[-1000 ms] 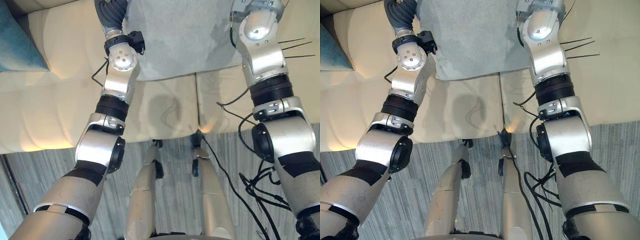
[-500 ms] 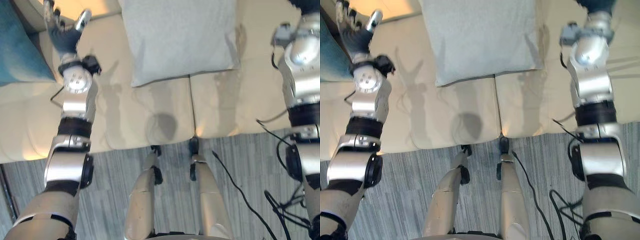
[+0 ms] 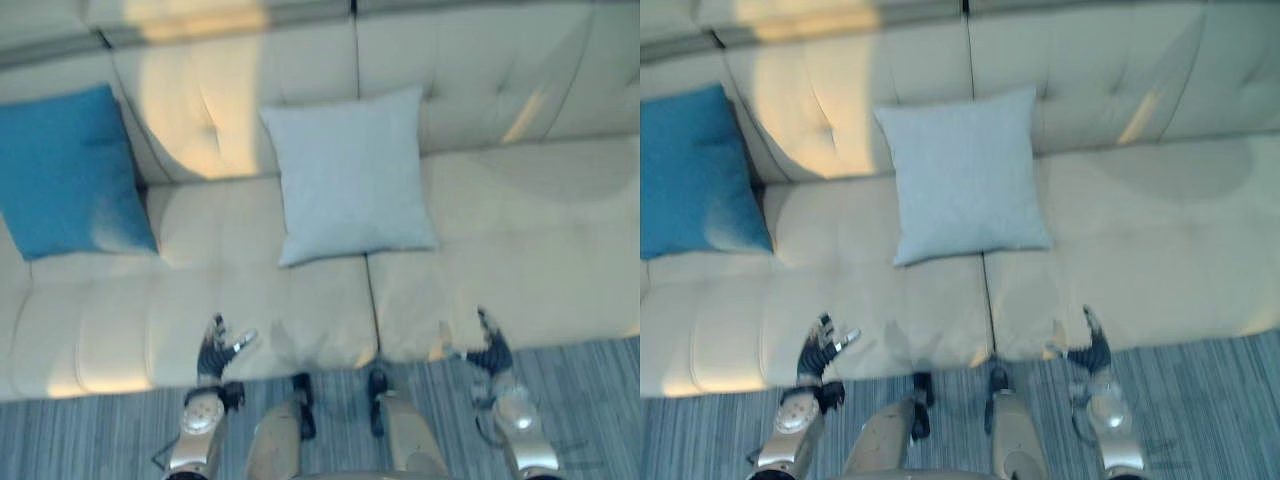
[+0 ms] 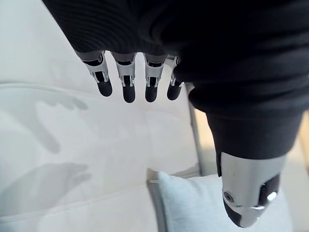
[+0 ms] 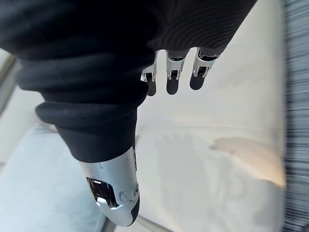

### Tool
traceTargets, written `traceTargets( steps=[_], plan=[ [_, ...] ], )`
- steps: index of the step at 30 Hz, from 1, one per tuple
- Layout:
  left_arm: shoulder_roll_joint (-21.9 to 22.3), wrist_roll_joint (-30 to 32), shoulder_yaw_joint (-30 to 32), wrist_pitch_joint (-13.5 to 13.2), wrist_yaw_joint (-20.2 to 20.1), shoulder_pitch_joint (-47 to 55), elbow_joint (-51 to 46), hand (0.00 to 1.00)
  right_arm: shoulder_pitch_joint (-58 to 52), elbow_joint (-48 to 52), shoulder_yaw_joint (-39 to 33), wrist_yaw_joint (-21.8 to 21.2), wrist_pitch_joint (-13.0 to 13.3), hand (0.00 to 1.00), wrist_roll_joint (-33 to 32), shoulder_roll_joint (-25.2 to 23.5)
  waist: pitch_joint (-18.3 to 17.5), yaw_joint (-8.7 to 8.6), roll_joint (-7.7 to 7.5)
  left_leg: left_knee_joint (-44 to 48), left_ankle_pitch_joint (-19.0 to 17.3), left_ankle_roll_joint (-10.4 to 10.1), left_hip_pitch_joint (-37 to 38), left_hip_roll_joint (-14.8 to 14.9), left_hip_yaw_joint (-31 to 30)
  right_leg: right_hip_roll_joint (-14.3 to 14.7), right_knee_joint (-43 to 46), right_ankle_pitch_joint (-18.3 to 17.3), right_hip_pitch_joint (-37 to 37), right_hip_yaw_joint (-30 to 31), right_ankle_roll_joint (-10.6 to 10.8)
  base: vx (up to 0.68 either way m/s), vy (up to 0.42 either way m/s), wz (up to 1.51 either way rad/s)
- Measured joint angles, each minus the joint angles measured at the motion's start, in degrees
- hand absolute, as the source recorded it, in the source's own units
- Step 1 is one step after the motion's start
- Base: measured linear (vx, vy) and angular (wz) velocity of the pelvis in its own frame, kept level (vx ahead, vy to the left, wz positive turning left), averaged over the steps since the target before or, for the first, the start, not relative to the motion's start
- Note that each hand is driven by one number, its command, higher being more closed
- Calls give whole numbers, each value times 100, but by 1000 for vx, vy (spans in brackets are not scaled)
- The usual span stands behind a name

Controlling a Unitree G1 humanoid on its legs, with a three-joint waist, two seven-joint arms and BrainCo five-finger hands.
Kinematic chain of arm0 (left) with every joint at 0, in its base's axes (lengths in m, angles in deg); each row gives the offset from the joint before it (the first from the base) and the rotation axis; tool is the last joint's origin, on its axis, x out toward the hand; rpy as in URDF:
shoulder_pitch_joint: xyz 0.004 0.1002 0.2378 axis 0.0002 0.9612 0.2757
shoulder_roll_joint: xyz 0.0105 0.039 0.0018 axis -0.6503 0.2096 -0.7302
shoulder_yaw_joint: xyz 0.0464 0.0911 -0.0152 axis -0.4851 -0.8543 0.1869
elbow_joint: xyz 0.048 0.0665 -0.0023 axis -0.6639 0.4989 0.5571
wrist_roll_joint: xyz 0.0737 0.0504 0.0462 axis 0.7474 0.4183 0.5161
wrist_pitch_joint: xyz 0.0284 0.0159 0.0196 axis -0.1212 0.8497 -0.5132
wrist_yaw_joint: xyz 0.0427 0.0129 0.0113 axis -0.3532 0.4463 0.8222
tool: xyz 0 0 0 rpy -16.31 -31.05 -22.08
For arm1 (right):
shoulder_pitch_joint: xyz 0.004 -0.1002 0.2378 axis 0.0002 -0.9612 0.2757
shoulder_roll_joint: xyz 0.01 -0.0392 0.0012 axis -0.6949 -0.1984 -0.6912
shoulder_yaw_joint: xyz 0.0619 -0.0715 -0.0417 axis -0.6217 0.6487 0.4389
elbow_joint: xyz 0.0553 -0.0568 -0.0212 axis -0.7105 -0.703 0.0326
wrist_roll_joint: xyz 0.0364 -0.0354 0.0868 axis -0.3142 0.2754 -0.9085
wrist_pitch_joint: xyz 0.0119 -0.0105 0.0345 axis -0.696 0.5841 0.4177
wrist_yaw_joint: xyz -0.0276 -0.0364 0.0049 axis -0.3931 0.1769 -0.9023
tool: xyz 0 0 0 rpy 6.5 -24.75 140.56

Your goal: Pick up cushions and gather them together orderly.

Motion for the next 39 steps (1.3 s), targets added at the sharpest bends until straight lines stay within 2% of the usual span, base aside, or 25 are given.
traceTargets(
  steps=[4, 7, 11, 13, 14, 15, 16, 17, 18, 19, 20, 21, 23, 25, 26, 27, 28, 29, 30, 31, 32, 33, 34, 36, 39],
  plan=[
    [55, 453, 420, 103, -226, 143, 840, 0, -196, -794, -369, -31, -91, 0, -1, -177, -319, 1, 30, -176, -36, 1, 551, -10, 22, 4, -341, 32, 578, -10, 41, 34, 26, -4],
    [61, 685, 481, 152, -327, 178, 1191, 0, -193, -1136, -523, -123, -128, 0, 2, -228, -373, 5, 22, -205, -60, -10, 749, 4, 79, 20, -475, 84, 801, 28, 43, 13, 14, -11],
    [62, 825, 479, 240, -419, 110, 1427, 0, 46, -1324, -527, -147, -255, 0, 134, -317, -389, 7, -18, 121, -174, 4, 499, 144, 280, 122, -633, 336, 668, 201, 93, -32, 14, -26],
    [63, 822, 471, 248, -418, 3, 1388, 0, 104, -1323, -523, -137, -301, 0, 160, -385, -391, 11, -25, 578, -299, 93, 115, 268, 277, 163, -628, 489, 550, 237, 300, -55, 24, -10],
    [89, 814, 475, 253, -414, -81, 1355, 0, 135, -1330, -526, -130, -315, 0, 157, -403, -401, 39, 64, 716, -350, 155, -76, 480, 251, 277, -511, 537, 425, 292, 420, -135, 8, 14],
    [45, 802, 441, 266, -404, -289, 1251, 0, 179, -1323, -508, -121, -334, 0, 152, -506, -334, 33, -35, 1028, -403, 214, -283, 490, 98, 25, 1892, -157, -98, 296, 210, -213, -52, 34],
    [45, 783, 440, 268, -389, -331, 1081, 0, 134, -1327, -483, -121, -333, 0, 133, -521, -342, 48, -51, 1245, -441, 211, -433, 497, -51, -173, 2958, -335, -69, 433, 363, -229, -89, 48],
    [44, 776, 436, 266, -388, -329, 998, 0, 142, -1322, -474, -121, -327, 0, 101, -533, -343, 65, -99, 1307, -430, 194, -479, 495, -97, -234, 3220, -343, -5, 535, 394, -171, -119, 33],
    [56, 774, 436, 266, -380, -329, 902, 0, 140, -1308, -442, -118, -317, 0, 89, -545, -383, 97, -198, 1428, -390, 142, -607, 497, -157, -274, 3392, -325, 154, 694, 423, -225, -226, 26],
    [62, 775, 442, 266, -371, -330, 770, 0, 127, -1302, -438, -118, -301, 0, 24, -564, -392, 177, -302, 1598, -302, 21, -822, 497, -236, -276, 3155, -185, 436, 888, 543, -245, -262, 32],
    [78, 772, 468, 265, -362, -340, 729, 0, 135, -1306, -455, -114, -307, 0, -34, -533, -369, 185, -302, 1653, -194, -82, -950, 512, -322, -233, 2855, -609, 608, 887, 680, -329, -329, 32],
    [163, 765, 469, 269, -353, -330, 720, 0, 128, -1302, -471, -108, -315, 0, -86, -499, -375, 192, -248, 1590, -23, -104, -1005, 537, -389, -172, 2582, -835, 700, 815, 679, -284, -286, 20],
    [384, 747, 317, 273, -350, -184, 589, 0, 53, -1205, -506, -92, -316, 0, -350, -446, -427, 333, -84, 1070, 387, -109, -1108, 731, -488, -15, 1750, -1408, 873, 495, 469, -305, -281, -1],
    [424, 714, 158, 291, -354, -177, 560, 0, 66, -1219, -508, -92, -319, 0, -459, -434, -393, 313, -27, 763, 351, -156, -1214, 841, -549, 135, 1470, -1603, 877, 303, 233, -331, -241, 25],
    [473, 670, 129, 336, -374, -267, 566, 0, 65, -1247, -581, -91, -334, 0, -496, -463, -305, 287, -105, 922, 169, -126, -1366, 901, -542, 108, 1121, -1564, 886, 79, 45, -303, -171, 45],
    [517, 671, 129, 350, -382, -364, 563, 0, 46, -1260, -698, -86, -337, 0, -512, -499, -270, 297, -100, 1689, 150, -98, -1543, 868, -542, 81, 1070, -1508, 855, -79, -106, -265, -134, 46],
    [519, 673, 127, 350, -386, -393, 554, 0, 46, -1260, -708, -83, -338, 0, -514, -500, -250, 275, -100, 2171, 82, -5, -1562, 827, -553, 50, 1073, -1478, 850, -154, -124, -279, -125, 39],
    [511, 672, 130, 348, -383, -393, 512, 0, 25, -1260, -708, -81, -338, 0, -514, -493, -224, 178, -171, 2871, -532, 43, -1506, 751, -500, 38, 1071, -1394, 783, -254, -173, -275, -79, 32],
    [495, 672, 130, 342, -385, -402, 487, 0, 16, -1259, -704, -86, -334, 0, -512, -492, -226, 157, -170, 3231, -902, 13, -1438, 748, -518, 38, 1065, -1346, 745, -281, -191, -273, -46, 18],
    [499, 673, 126, 342, -385, -417, 486, 0, 0, -1259, -686, -85, -333, 0, -512, -501, -233, 146, -160, 3475, -1232, -28, -1352, 729, -602, 40, 1066, -1277, 631, -279, -171, -169, 24, -2],
    [504, 673, 125, 342, -385, -431, 488, 0, 12, -1259, -689, -84, -333, 0, -512, -508, -248, 148, -123, 3534, -1393, -64, -1258, 717, -653, 40, 1064, -1228, 583, -261, -156, -152, 94, -9],
    [505, 673, 123, 342, -381, -434, 491, 0, 26, -1257, -698, -88, -333, 0, -512, -525, -265, 138, -95, 3334, -1697, -163, -1025, 718, -661, 47, 1006, -1116, 475, -224, -67, -171, 144, -5],
    [493, 673, 117, 344, -375, -457, 496, 0, 40, -1269, -729, -91, -336, 0, -512, -585, -259, 130, -65, 2952, -1794, -238, -905, 689, -621, 44, 899, -995, 456, -214, -16, -170, 162, -9],
    [381, 675, 22, 345, -306, -422, 486, 0, 38, -1256, -751, -95, -334, 0, -517, -774, -320, 162, -192, 2542, -1568, -235, -803, 585, -462, -17, 424, -693, 488, -92, 148, -137, 133, -15],
    [328, 674, -4, 346, -264, -402, 485, 0, 42, -1195, -794, -90, -326, 0, -523, -804, -372, 152, -238, 2207, -1454, -249, -687, 443, -254, -136, 81, -412, 492, 49, 263, -135, 145, -25]
  ],
)
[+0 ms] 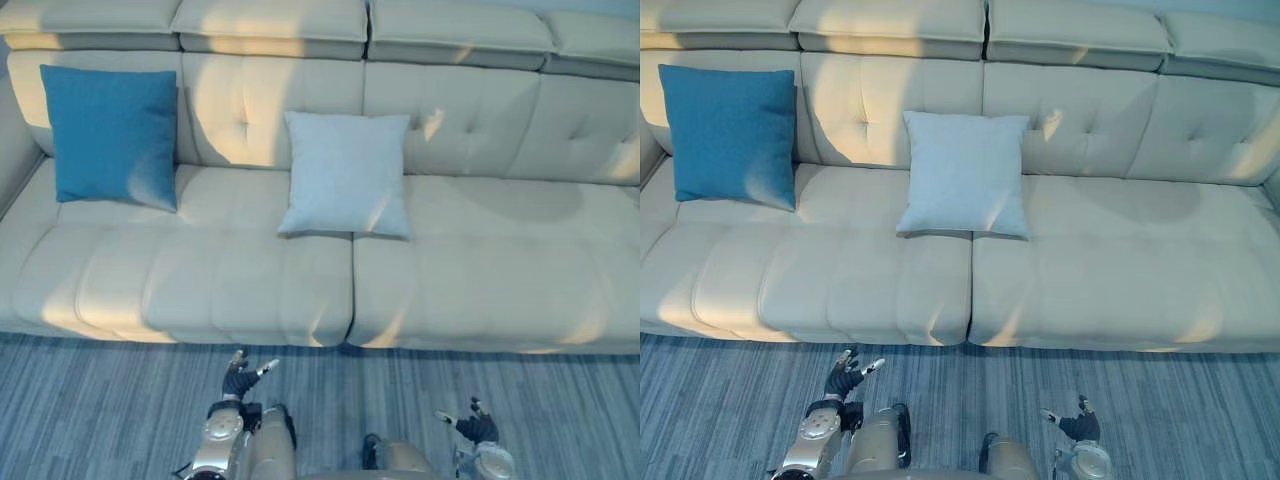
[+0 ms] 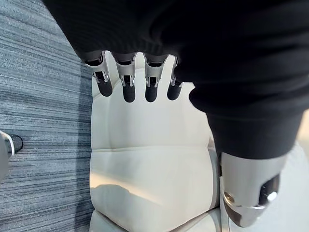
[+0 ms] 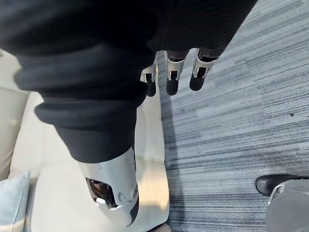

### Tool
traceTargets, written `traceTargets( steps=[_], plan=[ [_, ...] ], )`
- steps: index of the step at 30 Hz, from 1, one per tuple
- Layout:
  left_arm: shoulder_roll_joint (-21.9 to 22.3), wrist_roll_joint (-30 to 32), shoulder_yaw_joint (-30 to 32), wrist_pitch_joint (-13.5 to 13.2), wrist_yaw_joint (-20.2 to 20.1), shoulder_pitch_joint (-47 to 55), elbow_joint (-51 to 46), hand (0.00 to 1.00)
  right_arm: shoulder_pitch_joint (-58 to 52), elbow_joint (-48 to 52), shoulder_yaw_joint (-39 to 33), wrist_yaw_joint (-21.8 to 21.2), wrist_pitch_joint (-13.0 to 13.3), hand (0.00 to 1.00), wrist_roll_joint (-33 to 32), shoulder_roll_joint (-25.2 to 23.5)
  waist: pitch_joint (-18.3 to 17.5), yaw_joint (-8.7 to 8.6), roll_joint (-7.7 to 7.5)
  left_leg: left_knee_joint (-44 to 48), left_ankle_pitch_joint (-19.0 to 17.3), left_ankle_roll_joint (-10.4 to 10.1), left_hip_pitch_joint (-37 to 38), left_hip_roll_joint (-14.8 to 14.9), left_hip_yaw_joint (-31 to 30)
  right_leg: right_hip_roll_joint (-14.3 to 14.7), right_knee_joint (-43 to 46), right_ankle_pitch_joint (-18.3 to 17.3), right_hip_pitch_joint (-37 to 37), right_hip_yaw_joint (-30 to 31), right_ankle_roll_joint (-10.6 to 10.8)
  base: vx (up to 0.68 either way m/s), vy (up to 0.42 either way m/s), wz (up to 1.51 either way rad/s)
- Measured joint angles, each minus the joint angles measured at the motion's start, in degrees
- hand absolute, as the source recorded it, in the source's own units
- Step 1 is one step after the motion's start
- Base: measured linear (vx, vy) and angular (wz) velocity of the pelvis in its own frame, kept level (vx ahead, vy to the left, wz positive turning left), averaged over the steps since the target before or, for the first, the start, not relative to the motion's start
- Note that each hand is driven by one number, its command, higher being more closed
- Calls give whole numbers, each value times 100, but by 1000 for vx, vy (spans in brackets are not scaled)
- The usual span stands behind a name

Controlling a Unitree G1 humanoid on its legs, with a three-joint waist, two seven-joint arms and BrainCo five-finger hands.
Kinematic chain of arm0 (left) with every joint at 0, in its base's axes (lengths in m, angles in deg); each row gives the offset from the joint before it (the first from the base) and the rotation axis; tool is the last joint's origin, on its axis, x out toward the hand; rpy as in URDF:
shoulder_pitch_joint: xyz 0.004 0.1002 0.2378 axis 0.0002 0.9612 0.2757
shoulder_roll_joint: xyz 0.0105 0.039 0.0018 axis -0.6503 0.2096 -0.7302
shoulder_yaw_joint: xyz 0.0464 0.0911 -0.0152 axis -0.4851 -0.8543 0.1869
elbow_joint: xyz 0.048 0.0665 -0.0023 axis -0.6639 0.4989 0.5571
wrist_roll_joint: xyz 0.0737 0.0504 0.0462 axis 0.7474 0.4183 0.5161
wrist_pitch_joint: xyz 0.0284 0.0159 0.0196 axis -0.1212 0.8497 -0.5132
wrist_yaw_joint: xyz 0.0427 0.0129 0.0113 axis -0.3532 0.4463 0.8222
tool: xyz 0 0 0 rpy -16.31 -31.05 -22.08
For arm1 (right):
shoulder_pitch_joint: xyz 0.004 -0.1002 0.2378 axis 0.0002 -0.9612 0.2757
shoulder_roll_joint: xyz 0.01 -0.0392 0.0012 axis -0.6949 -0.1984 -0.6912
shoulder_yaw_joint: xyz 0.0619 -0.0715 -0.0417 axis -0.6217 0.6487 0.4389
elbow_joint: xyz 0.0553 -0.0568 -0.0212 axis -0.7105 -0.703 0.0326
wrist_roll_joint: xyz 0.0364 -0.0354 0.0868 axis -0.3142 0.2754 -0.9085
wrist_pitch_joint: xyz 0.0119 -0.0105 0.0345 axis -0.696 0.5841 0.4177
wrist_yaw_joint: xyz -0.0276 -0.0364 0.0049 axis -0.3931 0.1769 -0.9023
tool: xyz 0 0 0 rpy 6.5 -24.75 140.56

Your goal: Pick up cushions and gather them together orderly.

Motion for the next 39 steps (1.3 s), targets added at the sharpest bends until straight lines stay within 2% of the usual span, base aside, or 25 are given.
traceTargets(
  steps=[5, 7, 9, 12, 13, 14, 16, 17, 19, 20, 21, 22, 23, 24, 26, 28, 30, 32, 33, 34, 35, 36, 37, 38, 39],
  plan=[
    [-2, 2, -101, 3, 3, -2, -2, 0, 8, 153, -70, 13, -10, 0, -57, -109, 0, -33, 29, 30, -91, 121, 308, 128, 628, 97, -190, 274, -15, 661, 125, -62, 84, -71],
    [20, 4, -220, 8, 2, -6, -9, 0, 62, 175, -115, 16, -10, 0, -102, -154, 1, -181, 32, 144, -266, 75, 540, 324, 1134, 229, -222, 450, -66, 1091, 163, -34, 72, -129],
    [18, 4, -213, 21, 7, -1, -149, 0, 71, 291, -112, 21, -9, 0, -182, -200, 8, -171, 49, 290, -379, 91, 701, 586, 1636, 388, -213, 715, -270, 1015, 104, -48, 54, -178],
    [16, 4, -238, 20, 4, -136, -251, 0, 87, 319, -112, 112, -18, 0, -194, -197, 20, -365, 63, 332, -475, 105, 1181, 1032, 2809, 355, -553, 1120, -462, -16, -517, -21, -33, -207],
    [41, 3, -256, 21, 2, -161, -251, 0, 124, 233, -103, 117, -9, 0, -194, -129, 49, -491, 119, 262, -508, 62, 1457, 1167, 3408, 108, -634, 999, -479, -843, -884, 41, 15, -233],
    [25, 2, -261, 20, 3, -160, -250, 0, 268, 24, -92, 117, -16, 0, -193, -52, 80, -486, 210, 237, -506, 49, 1752, 1335, 4008, -225, -391, 903, -585, -1752, -1005, 71, -6, -274],
    [-104, -13, -312, 52, 9, -173, -241, 0, 362, -199, -96, 138, -32, 0, -184, 23, 40, -575, 147, 317, -583, -66, 2200, 1459, 4931, -745, 135, 634, -653, -3328, -1301, 115, -80, -248],
    [-128, -22, -335, 83, 36, -176, -240, 0, 372, -241, -99, 196, -32, 0, -173, 76, 51, -647, 164, 456, -615, -204, 2492, 1503, 5337, -849, 265, 637, -651, -3653, -1304, 163, -110, -222],
    [-192, -22, -476, 122, 57, -174, -223, 0, 398, -309, -93, 265, -44, 0, -158, 153, 69, -645, 230, 638, -598, -233, 2839, 1585, 5330, -608, 444, 741, -763, -3222, -1140, 200, -127, -241],
    [-164, -20, -573, 133, 64, -164, -215, 0, 415, -301, -96, 307, -43, 0, -153, 277, 99, -673, 357, 1171, -559, -23, 2924, 1847, 4895, -288, 625, 595, -830, -2729, -1013, 277, -167, -258],
    [-188, -20, -680, 128, 89, -228, -218, 0, 397, -327, -98, 360, -62, 0, -143, 355, 163, -659, 490, 1939, -261, 934, 2684, 2078, 4032, -26, 738, 430, -823, -2392, -1047, 333, -215, -248],
    [-125, -20, -711, 107, 98, -195, -231, 0, 386, -367, -99, 385, -118, 0, -139, 381, 178, -599, 565, 2599, 416, 1509, 2275, 2084, 2983, 185, 737, 351, -775, -2031, -1075, 290, -161, -185],
    [-61, -20, -715, 105, 102, -160, -229, 0, 403, -364, -97, 392, -145, 0, -130, 428, 219, -591, 636, 2925, 345, 1183, 2012, 1944, 2252, 273, 706, 324, -700, -1828, -1081, 365, -85, -214],
    [101, -23, -720, 110, 108, -96, -197, 0, 452, -397, -87, 457, -184, 0, -106, 507, 346, -515, 691, 3480, -186, 375, 1399, 1322, 922, 490, 575, 288, -481, -1343, -1099, 257, 2, -179],
    [146, -29, -734, 86, 115, 99, -231, 0, 440, -424, 27, 489, -240, 0, -98, 531, 356, -377, 677, 3216, -516, 234, 784, 608, 182, 597, 294, 263, -113, -931, -1087, 415, 28, -168],
    [124, -43, -725, 90, 123, 231, -248, 0, 435, -399, 134, 486, -242, 0, 19, 499, 367, -271, 660, 2494, -575, 266, 302, 249, -46, 669, 93, 201, 159, -699, -1060, 422, 65, -96],
    [141, -41, -710, 92, 122, 293, -320, 0, 469, -392, 102, 488, -243, 0, 58, 476, 397, -119, 633, 1261, -509, 163, -40, -99, -236, 695, -29, 98, 349, -519, -882, 333, 98, -43],
    [152, -32, -653, 104, 121, 404, -319, 0, 639, -396, 47, 498, -242, 0, 63, 516, 437, -55, 672, -437, -135, -126, -146, -404, -119, 710, -374, -46, 819, -439, -727, 458, 141, -17],
    [154, -25, -637, 110, 121, 415, -312, 0, 676, -401, 28, 499, -240, 0, 64, 526, 437, 18, 669, -651, 179, 15, -120, -467, -73, 706, -439, -87, 922, -385, -687, 503, 176, -38],
    [158, -21, -581, 117, 121, 462, -307, 0, 691, -402, 34, 499, -230, 0, 64, 540, 388, 165, 578, -687, 566, 328, -9, -568, -58, 635, -510, -261, 1062, -191, -511, 542, 218, -32],
    [202, -20, -489, 120, 119, 519, -293, 0, 735, -401, 30, 491, -214, 0, 68, 558, 280, 171, 510, -549, 535, 656, -29, -796, -69, 437, -391, -464, 1144, -180, -302, 599, 234, -19],
    [228, -20, -460, 122, 118, 509, -249, 0, 744, -407, 19, 490, -213, 0, 68, 564, 265, 157, 426, -506, 418, 816, 4, -904, -38, 329, -151, -567, 1103, -173, -155, 780, 290, 17],
    [283, -20, -473, 134, 114, 466, -166, 0, 752, -414, -5, 477, -215, 0, 83, 585, 302, 159, 338, -499, 217, 973, 195, -1114, -11, 97, 845, -636, 805, -127, 68, 775, 272, 19],
    [297, -22, -521, 144, 110, 485, -143, 0, 726, -415, -19, 474, -224, 0, 99, 548, 344, 131, 272, -540, 27, 1053, 531, -1282, 15, -80, 2360, -336, 294, -56, 611, 760, 266, 16],
    [278, -22, -532, 157, 109, 469, -149, 0, 703, -403, -15, 470, -229, 0, 132, 509, 366, 123, 230, -568, -68, 1090, 771, -1391, 1, -212, 3157, -205, -17, -35, 672, 622, 192, 22]
  ],
)
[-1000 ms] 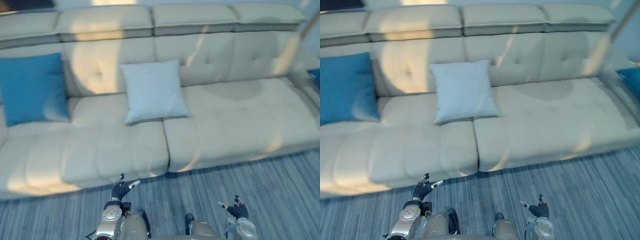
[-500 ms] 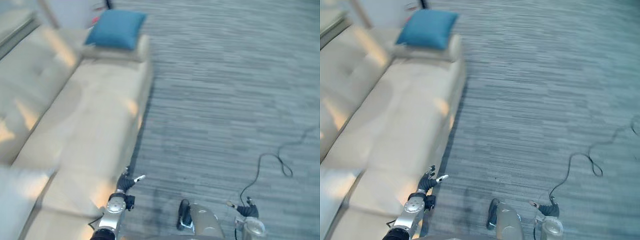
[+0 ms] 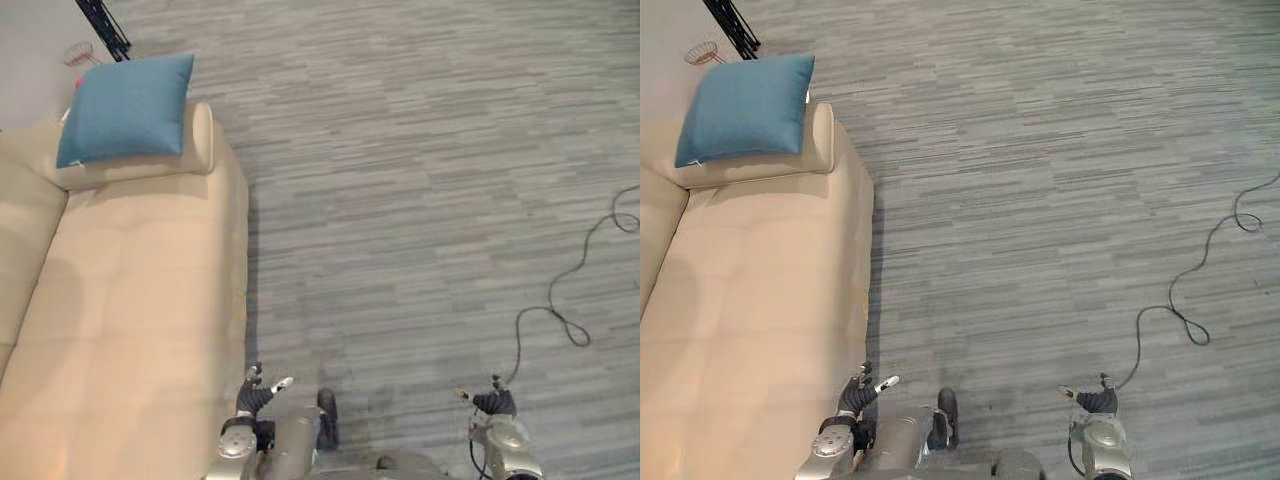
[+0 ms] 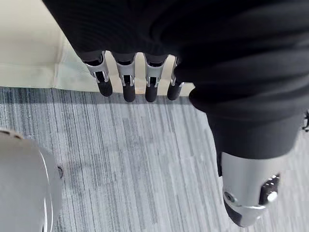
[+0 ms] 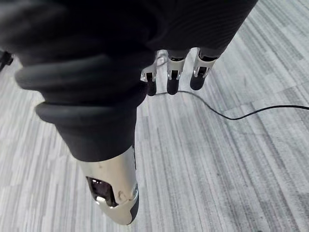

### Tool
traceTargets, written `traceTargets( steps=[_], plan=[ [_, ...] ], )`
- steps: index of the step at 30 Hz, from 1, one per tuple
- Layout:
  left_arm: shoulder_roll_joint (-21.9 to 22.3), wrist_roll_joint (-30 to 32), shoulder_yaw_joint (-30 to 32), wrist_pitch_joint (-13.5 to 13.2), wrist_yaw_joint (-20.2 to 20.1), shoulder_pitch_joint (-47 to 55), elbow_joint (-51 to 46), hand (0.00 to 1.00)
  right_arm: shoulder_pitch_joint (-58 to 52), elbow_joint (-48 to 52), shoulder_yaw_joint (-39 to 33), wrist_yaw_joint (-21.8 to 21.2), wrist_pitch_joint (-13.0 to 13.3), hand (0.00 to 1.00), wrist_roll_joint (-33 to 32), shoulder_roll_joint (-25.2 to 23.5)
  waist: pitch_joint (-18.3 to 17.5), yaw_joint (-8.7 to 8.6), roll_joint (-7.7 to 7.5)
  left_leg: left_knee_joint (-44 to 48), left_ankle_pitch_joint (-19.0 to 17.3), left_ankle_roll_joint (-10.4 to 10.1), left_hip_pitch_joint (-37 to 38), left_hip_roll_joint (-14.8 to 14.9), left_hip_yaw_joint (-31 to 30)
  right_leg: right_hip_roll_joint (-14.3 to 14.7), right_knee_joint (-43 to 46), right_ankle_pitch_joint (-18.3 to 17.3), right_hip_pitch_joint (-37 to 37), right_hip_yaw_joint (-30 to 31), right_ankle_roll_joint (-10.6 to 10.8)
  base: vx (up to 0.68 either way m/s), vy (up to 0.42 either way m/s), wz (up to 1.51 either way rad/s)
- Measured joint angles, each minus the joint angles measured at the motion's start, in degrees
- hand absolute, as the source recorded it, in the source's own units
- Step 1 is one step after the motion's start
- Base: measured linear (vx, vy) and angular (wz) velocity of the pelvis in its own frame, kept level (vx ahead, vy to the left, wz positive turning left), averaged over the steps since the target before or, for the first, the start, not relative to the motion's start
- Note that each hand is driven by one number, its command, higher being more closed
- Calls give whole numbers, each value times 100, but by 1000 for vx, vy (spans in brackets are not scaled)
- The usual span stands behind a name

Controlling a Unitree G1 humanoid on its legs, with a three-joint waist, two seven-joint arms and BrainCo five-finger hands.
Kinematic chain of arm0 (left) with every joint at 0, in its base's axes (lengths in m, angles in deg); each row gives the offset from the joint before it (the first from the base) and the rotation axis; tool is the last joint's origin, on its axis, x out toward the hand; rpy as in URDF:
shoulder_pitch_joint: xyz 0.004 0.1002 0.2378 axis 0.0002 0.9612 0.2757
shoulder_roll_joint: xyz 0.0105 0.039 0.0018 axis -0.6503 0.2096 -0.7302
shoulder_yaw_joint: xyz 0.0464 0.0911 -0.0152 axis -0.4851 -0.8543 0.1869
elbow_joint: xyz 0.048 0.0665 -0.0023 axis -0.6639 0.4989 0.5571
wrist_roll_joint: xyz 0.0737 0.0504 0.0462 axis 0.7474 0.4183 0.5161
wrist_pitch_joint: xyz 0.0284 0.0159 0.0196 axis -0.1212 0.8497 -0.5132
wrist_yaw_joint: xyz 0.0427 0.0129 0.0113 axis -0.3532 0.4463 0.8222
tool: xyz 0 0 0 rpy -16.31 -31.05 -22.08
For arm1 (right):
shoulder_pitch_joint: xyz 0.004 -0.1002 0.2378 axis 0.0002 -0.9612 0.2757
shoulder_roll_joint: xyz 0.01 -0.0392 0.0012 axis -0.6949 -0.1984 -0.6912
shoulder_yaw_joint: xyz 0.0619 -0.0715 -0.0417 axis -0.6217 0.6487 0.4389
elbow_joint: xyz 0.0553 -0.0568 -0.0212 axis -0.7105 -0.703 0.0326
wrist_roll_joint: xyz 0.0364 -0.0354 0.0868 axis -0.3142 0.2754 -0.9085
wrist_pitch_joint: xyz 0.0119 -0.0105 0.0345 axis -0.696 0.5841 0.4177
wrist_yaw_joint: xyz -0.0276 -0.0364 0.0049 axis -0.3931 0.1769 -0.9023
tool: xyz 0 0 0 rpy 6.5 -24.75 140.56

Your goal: Pick up cushions and gather them together orderly.

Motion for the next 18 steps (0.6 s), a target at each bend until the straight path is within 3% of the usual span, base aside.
traceTargets(
  steps=[1, 2, 3, 5, 6, 7, 8, 9, 10, 11, 12, 13, 14, 15, 17, 18],
  plan=[
    [1, -1, 0, 46, 7, 42, 3, 0, -28, 44, 26, -11, -13, 0, 89, -48, 8, -64, 17, -58, -144, 24, 432, -107, -119, -140, 956, -37, -327, -36, -178, 618, 155, 25],
    [-6, -3, 0, 51, 18, 28, -4, 0, -79, 89, 50, -28, -16, 0, 148, -107, 29, -143, 80, -192, -172, 28, 883, -121, -232, -151, 1138, -166, -556, -150, -495, 612, 132, 28],
    [-11, -10, 0, 50, 25, 19, -5, 0, -109, 131, 69, -42, -11, 0, 152, -126, 21, -170, 122, -276, -171, 28, 1073, -111, -294, -150, 1014, -224, -682, -238, -600, 483, 83, 26],
    [-74, -13, 75, 33, 29, -138, 5, 0, -126, 341, 154, -126, 5, 0, 156, -160, 25, -266, 168, -436, -195, -18, 1535, -82, -474, -79, 101, -265, -1191, -462, -673, 669, 43, 42],
    [-75, -14, 100, 21, 30, -298, 177, 0, -121, 353, 142, -134, 27, 0, 156, -122, 77, -289, 215, -538, -224, -67, 1790, -44, -663, 135, -911, -186, -1378, -286, -708, 603, 16, 52],
    [-73, -10, 110, 20, 35, -362, 236, 0, -141, 352, 136, -134, 25, 0, 155, -108, 75, -304, 215, -559, -231, -80, 1862, -30, -752, 217, -1369, -67, -1431, -112, -707, 608, -45, 75],
    [-88, -9, 116, 9, 65, -472, 333, 0, -154, 330, 119, -133, 21, 0, 154, -99, 73, -358, 196, -561, -278, -185, 2005, -32, -941, 405, -2407, 361, -1471, 281, -698, 641, -90, 104],
    [-92, 21, 146, -1, 122, -480, 411, 0, -295, 313, 77, -132, 3, 0, 154, -117, 54, -430, 100, -534, -515, -563, 2271, -22, -1150, 489, -3297, 1131, -1447, 633, -823, 793, -131, 99],
    [-91, 25, 177, 0, 122, -475, 423, 0, -323, 310, 75, -131, -3, 0, 154, -124, 55, -429, 78, -515, -576, -625, 2316, -16, -1189, 500, -3312, 1383, -1450, 658, -824, 726, -189, 92],
    [70, 23, 356, 12, 130, -449, 583, 0, -406, 253, 75, -140, -40, 0, 151, -92, 19, -431, 197, -248, -728, -803, 2441, 167, -1367, 557, -2786, 1714, -1457, 564, -903, 590, -171, 54],
    [115, 23, 367, 13, 135, -428, 597, 0, -412, 272, 75, -137, -57, 0, 146, -118, -20, -438, 278, 38, -674, -885, 2325, 280, -1387, 586, -2574, 1547, -1451, 416, -1002, 701, -187, 77],
    [171, 23, 380, 14, 132, -409, 596, 0, -458, 349, 78, -136, -40, 0, 130, -170, -19, -481, 302, 833, -402, -960, 2089, 356, -1285, 572, -2358, 1214, -1317, 225, -1057, 650, -149, 67],
    [325, 11, 581, 22, 121, -398, 573, 0, -478, 498, 248, -180, -39, 0, 94, -186, -10, -468, 309, 2302, 603, -933, 1507, 553, -1030, 594, -2387, 929, -873, 83, -1145, 641, -148, 56],
    [374, 3, 620, 23, 121, -341, 551, 0, -501, 598, 327, -185, -21, 0, 78, -225, 7, -404, 296, 2933, 703, -909, 1243, 768, -924, 609, -2459, 866, -652, 32, -1231, 607, -137, 37],
    [397, 3, 554, 29, 109, -342, 391, 0, -501, 859, 365, -191, 46, 0, -89, -369, 28, -251, 272, 4598, 313, -602, 321, 1429, -311, 661, -2902, 740, 359, -112, -1423, 562, -106, 23],
    [405, 2, 532, 28, 109, -336, 319, 0, -501, 892, 365, -193, 68, 0, -147, -387, 42, -227, 244, 4597, 235, -567, 121, 1454, -221, 631, -3022, 718, 553, -112, -1455, 493, -58, 14]
  ],
)
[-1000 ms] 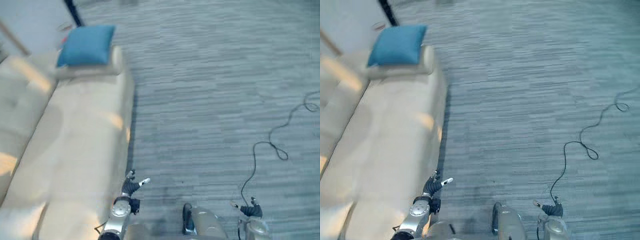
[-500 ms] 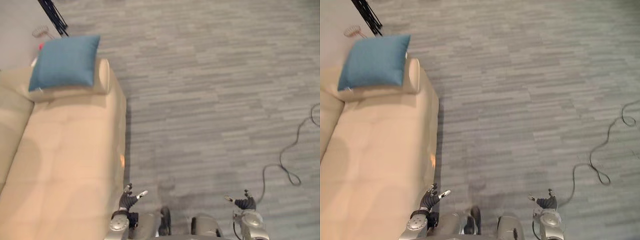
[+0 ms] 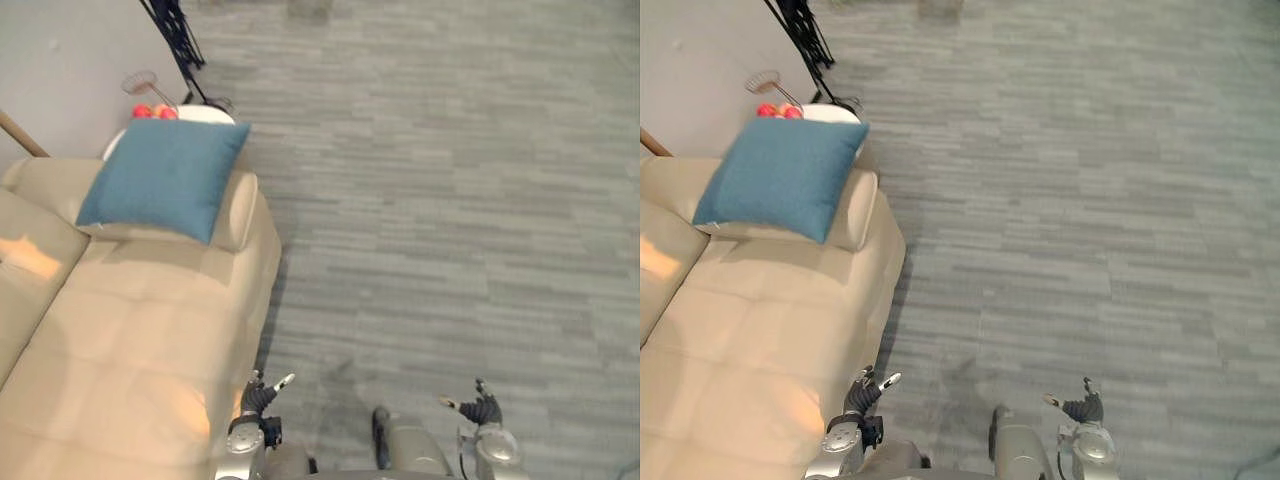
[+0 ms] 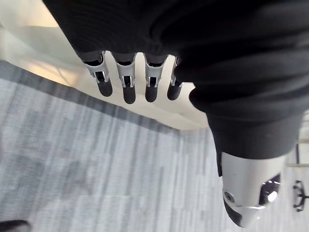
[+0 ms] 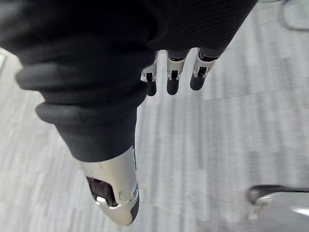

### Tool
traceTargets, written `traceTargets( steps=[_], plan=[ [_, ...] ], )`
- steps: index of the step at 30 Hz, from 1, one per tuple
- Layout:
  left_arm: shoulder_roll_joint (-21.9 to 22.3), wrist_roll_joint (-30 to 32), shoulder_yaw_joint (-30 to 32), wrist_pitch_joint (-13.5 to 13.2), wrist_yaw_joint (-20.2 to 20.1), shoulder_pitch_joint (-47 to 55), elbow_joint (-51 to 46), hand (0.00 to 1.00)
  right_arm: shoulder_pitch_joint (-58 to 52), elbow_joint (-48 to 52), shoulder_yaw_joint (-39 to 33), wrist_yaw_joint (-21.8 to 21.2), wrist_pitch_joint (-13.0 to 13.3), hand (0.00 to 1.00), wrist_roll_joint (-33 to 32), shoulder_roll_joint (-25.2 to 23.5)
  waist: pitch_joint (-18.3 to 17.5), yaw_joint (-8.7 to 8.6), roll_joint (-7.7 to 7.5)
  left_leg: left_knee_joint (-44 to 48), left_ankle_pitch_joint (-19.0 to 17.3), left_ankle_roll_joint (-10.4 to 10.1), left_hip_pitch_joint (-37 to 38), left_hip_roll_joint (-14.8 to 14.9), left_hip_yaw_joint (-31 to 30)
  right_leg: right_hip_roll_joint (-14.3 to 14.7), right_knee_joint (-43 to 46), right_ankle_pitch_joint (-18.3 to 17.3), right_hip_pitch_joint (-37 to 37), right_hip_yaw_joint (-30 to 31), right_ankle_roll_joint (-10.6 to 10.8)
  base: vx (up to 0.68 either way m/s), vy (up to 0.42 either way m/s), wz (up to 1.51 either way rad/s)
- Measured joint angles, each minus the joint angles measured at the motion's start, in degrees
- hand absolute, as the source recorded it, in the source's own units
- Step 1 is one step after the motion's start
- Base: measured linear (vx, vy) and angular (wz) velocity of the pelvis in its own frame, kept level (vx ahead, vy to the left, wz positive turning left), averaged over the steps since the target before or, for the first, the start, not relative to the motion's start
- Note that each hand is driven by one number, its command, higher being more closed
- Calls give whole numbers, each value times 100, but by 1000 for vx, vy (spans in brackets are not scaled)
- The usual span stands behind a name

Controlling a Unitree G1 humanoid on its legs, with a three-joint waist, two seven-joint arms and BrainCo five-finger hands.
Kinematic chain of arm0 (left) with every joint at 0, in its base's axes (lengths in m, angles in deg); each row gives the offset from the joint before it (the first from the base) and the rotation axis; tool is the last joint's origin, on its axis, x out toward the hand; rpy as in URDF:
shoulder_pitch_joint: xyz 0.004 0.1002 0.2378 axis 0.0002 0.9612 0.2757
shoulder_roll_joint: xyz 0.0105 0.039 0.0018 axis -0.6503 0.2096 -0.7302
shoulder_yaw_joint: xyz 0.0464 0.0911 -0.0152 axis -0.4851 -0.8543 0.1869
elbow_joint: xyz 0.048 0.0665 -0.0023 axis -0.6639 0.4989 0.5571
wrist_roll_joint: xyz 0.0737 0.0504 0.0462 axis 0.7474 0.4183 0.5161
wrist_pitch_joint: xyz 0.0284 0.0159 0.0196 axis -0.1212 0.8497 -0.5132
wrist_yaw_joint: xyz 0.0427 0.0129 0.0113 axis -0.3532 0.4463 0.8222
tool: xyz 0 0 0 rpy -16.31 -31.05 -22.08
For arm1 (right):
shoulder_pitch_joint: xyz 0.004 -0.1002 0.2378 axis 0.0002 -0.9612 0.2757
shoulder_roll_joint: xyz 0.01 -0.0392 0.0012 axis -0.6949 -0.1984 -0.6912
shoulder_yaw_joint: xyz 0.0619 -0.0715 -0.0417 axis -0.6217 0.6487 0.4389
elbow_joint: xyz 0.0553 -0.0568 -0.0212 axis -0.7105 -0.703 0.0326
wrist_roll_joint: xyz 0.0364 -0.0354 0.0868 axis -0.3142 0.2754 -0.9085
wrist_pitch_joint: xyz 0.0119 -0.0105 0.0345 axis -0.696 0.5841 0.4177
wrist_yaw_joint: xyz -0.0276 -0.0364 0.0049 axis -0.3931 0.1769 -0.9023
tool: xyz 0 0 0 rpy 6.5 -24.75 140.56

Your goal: Pick up cushions and gather them together orderly.

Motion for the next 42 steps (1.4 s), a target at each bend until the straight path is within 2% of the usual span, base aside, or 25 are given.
traceTargets(
  steps=[1, 2, 4, 6, 7, 8, 10, 11, 12, 13, 16, 18, 20, 21, 22, 23, 25, 28, 29, 30, 31, 32, 35, 40, 42],
  plan=[
    [-4, 0, -26, -7, 1, 41, -151, 0, 1, 38, -2, -1, 15, 0, -58, -11, -3, 105, -106, -235, -151, 36, -332, -22, 170, -111, -266, -113, 327, -11, 28, 546, 12, 8],
    [0, -7, -29, -20, 2, 83, -297, 0, 16, 109, -21, -4, 22, 0, -182, -46, -20, 158, -111, -915, -280, 9, -718, -94, 346, -253, -530, -377, 661, -64, 235, 528, 47, 10],
    [18, -12, -64, -19, 5, 115, -343, 0, 56, 84, -123, 0, 18, 0, -215, 41, -5, 180, 44, -2243, -301, -71, -965, -143, 474, -315, -489, -655, 849, -91, 371, 460, 151, 8],
    [22, -12, -82, -12, 8, 255, -331, 0, -50, 8, -184, 14, 10, 0, -217, 70, -40, 245, 130, -3905, -25, -425, -869, -303, 594, -407, -336, -1130, 1090, -104, 487, 465, 220, 3],
    [-42, -14, -69, -6, 11, 347, -268, 0, -13, -292, -294, 39, -22, 0, -217, 7, -77, 292, 48, -3996, 260, 88, -761, -425, 757, -499, -251, -1394, 1258, -19, 549, 556, 229, 14],
    [-75, -22, -26, 7, 12, 428, -219, 0, 9, -550, -357, 53, -66, 0, -210, -22, -281, 266, -128, -3854, -89, 230, -808, -699, 782, -711, -212, -1457, 1287, 106, 387, 595, 225, 18],
    [-64, -28, 18, 25, 12, 448, -217, 0, -17, -685, -538, 49, -92, 0, -183, 31, -298, 280, -152, -3647, -328, 480, -767, -855, 774, -834, 458, -1284, 1115, 308, 705, 618, 248, 30],
    [-71, -68, 23, 22, 13, 459, -222, 0, -45, -684, -702, 50, -101, 0, -125, -18, -279, 261, -240, -3638, -599, 569, -441, -1085, 768, -975, 1991, -882, 668, 542, 1269, 712, 311, 33],
    [-61, -111, 12, 30, 13, 452, -216, 0, -132, -669, -696, 47, -101, 0, -62, -54, -239, 225, -325, -3668, -804, 591, -94, -1242, 726, -989, 3243, -343, 207, 771, 1599, 683, 247, 36],
    [-70, -112, 12, 47, 12, 453, -212, 0, -166, -668, -680, 32, -98, 0, -15, -70, -244, 226, -343, -3680, -885, 592, 88, -1327, 627, -979, 3807, -264, 6, 790, 1638, 556, 152, 33],
    [-54, -117, -24, 53, 14, 464, -214, 0, -267, -606, -587, -50, -98, 0, 33, -83, -286, 179, -266, -3986, -914, 609, 910, -1451, 257, -954, 4625, -561, -726, 382, 1289, 480, 67, 57],
    [-52, -186, 18, 47, 20, 346, -215, 0, -231, -490, -484, -63, -78, 0, 41, -134, -319, 109, -219, -4180, -966, 505, 1310, -1436, -191, -807, 3629, -904, -1373, 142, 955, 532, -6, 74],
    [-48, -253, 41, 53, 35, 262, -196, 0, -241, -419, -461, -64, -77, 0, 40, -147, -321, 106, -214, -4189, -1053, 347, 1451, -1394, -532, -456, 2753, -915, -1642, 525, 913, 467, -104, 93],
    [-41, -286, 105, 55, 83, 179, -101, 0, -255, -409, -466, -57, -81, 0, 36, -145, -316, 82, -218, -4111, -1144, 183, 1545, -1347, -840, -139, 1738, -728, -1620, 1109, 908, 462, -145, 119],
    [-40, -284, 154, 55, 114, 178, -85, 0, -275, -411, -469, -51, -85, 0, 36, -148, -329, 85, -259, -4114, -1191, 99, 1602, -1362, -918, -87, 1261, -486, -1549, 1315, 884, 573, -274, 135],
    [-15, -285, 338, 56, 162, 187, -50, 0, -300, -427, -462, -48, -92, 0, 31, -173, -310, 99, -373, -4086, -1314, -103, 1752, -1404, -1163, -150, 729, 413, -1420, 1539, 1001, 391, -222, 94],
    [210, -299, 521, 71, 259, 200, 64, 0, -210, -521, -472, -46, -99, 0, 26, -111, -393, 179, -124, -3910, -1273, -334, 1696, -1127, -1406, -152, 943, 149, -1301, 1041, 753, 468, -274, 111],
    [238, -359, 677, 71, 263, 174, 77, 0, -59, -518, -498, -50, -67, 0, 20, -153, -382, 117, -109, -3390, -863, -663, 1369, -661, -956, -394, 839, -74, -853, 177, 510, 297, -220, 157],
    [236, -400, 720, 69, 264, 142, 66, 0, -89, -516, -519, -48, -62, 0, 13, -206, -350, 104, -126, -2882, -558, -649, 1193, -367, -409, -486, 617, -113, -444, -174, 446, 234, -223, 187],
    [231, -412, 710, 68, 260, 146, 53, 0, -113, -518, -514, -49, -59, 0, -11, -239, -287, 120, -233, -2616, -548, -594, 1051, -125, 20, -565, 467, -140, -187, -403, 418, 158, -158, 166],
    [233, -418, 676, 68, 249, 157, 47, 0, -118, -524, -533, -46, -43, 0, -60, -261, -301, 145, -220, -2578, -681, -484, 950, 169, 610, -606, 342, -154, 51, -614, 404, 108, -105, 148],
    [222, -427, 617, 68, 248, 152, 13, 0, -110, -521, -603, -46, 5, 0, -163, -234, -326, 143, -192, -2914, -447, -409, 815, 377, 1183, -653, 374, -201, 109, -905, 453, 64, -54, 121],
    [-72, -446, 307, 58, 249, 110, 1, 0, -66, -754, -771, -53, 12, 0, -219, -250, -364, 117, -259, -3640, -451, -405, 887, 191, 1745, -919, 206, -358, 123, -1234, 620, 17, 0, 113],
    [-317, -444, 210, 67, 242, 222, 199, 0, -60, -1216, -1214, -47, -71, 0, -219, -187, -371, 95, -237, -4649, -492, -332, 1189, -192, 1694, -989, 332, -370, 27, -1332, 629, -51, 18, 22],
    [-331, -440, 111, 75, 235, 248, 301, 0, -140, -1239, -1399, -33, -76, 0, -215, -130, -293, -5, -364, -4799, -633, -166, 1340, -387, 1558, -1263, 913, -557, -53, -1279, 835, -86, 14, 22]
  ],
)
